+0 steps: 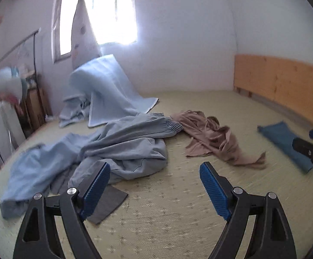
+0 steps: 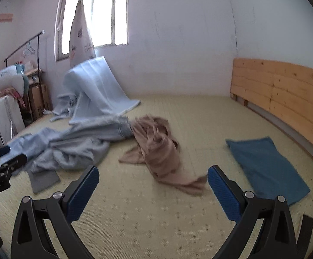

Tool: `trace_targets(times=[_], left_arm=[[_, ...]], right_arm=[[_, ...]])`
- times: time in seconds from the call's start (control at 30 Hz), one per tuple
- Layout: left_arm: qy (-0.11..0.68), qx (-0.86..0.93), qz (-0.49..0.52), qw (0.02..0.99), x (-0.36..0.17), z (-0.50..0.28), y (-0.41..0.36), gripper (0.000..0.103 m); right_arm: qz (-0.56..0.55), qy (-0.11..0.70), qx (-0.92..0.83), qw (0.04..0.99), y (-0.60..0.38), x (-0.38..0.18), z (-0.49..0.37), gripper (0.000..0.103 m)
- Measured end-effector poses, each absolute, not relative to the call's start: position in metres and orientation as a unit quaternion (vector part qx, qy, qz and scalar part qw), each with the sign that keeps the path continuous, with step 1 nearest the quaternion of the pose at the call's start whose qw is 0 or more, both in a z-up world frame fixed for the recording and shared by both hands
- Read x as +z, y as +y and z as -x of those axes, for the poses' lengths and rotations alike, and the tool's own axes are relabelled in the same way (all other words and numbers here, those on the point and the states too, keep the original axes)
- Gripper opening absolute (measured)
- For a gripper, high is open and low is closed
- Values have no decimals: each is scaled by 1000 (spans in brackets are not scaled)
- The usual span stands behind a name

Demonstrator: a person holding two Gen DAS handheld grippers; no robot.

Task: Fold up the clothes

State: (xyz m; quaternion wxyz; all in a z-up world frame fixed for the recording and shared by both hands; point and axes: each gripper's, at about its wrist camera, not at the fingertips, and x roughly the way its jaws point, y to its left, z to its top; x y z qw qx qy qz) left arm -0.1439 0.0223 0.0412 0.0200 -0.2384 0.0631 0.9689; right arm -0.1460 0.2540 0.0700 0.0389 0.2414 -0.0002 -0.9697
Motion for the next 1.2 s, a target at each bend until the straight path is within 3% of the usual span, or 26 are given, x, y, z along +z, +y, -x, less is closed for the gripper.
trace_targets(times=[0.4,1.2], left_arm=[[15,956,291,36,-6,168,10,88],[-27,947,316,39,-8,167,2,88]], right_arm=[[-262,27,-964,32,242,37,166,103],[-292,33,-955,42,225,15,173,103]])
